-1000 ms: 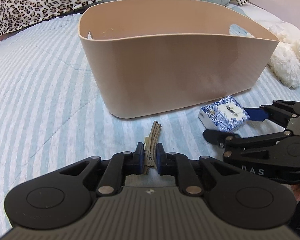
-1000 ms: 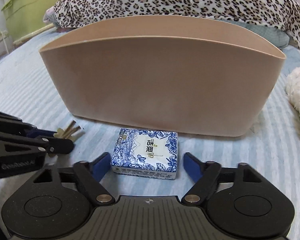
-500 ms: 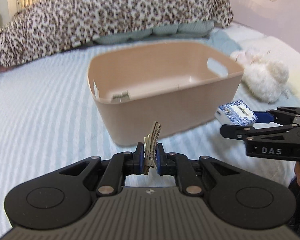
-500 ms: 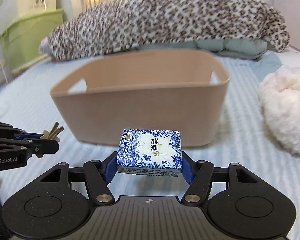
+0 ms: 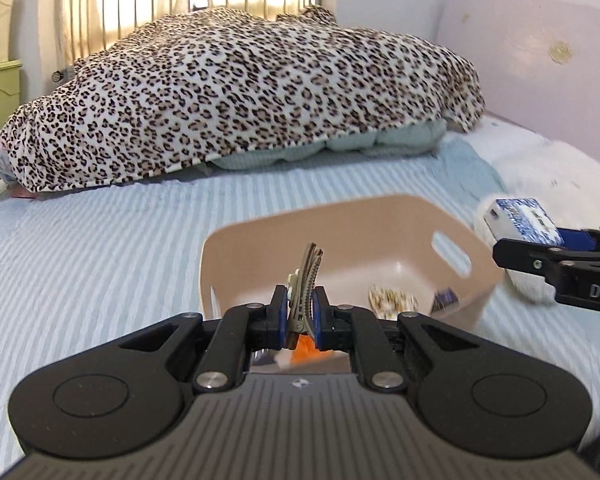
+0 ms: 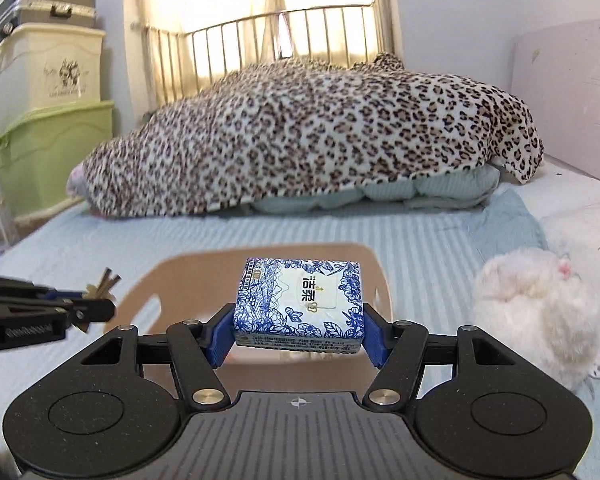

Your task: Organize objects

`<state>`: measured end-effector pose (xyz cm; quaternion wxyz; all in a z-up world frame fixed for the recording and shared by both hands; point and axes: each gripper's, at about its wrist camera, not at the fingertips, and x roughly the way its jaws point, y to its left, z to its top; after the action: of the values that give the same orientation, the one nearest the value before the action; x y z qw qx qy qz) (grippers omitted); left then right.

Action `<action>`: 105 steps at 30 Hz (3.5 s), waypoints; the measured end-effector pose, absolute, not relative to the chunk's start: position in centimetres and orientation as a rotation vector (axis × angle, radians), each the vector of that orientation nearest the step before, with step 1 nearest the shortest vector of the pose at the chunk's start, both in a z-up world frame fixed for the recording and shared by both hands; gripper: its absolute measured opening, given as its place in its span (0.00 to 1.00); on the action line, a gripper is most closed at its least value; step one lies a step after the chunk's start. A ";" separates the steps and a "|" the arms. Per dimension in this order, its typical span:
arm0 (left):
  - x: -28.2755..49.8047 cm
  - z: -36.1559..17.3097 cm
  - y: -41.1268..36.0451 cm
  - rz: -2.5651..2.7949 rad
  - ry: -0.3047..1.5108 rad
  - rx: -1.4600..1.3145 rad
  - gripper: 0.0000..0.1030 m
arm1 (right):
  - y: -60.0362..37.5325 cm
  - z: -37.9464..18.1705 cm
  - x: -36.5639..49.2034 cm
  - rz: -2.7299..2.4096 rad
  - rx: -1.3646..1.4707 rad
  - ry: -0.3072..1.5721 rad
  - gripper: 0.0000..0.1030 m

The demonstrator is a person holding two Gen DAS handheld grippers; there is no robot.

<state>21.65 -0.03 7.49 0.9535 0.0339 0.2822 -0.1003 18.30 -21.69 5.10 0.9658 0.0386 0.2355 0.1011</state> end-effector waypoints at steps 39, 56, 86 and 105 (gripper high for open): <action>28.9 3.1 -2.0 -0.070 0.805 0.077 0.69 | -19.8 2.6 24.9 0.141 -0.014 0.663 0.82; 18.8 8.0 -0.6 -0.059 0.737 0.044 0.69 | -20.2 7.7 15.1 0.130 0.012 0.618 0.86; 3.0 9.8 2.0 -0.047 0.689 0.041 0.69 | -19.2 8.0 0.9 0.197 0.023 0.618 0.87; -3.9 10.6 1.0 -0.124 0.637 0.073 0.69 | -20.1 8.2 -4.5 0.201 -0.002 0.617 0.89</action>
<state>-3.87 1.02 10.64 0.9472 0.0360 0.3128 -0.0611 -4.45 -20.10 8.15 0.9478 -0.0010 0.3033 0.0989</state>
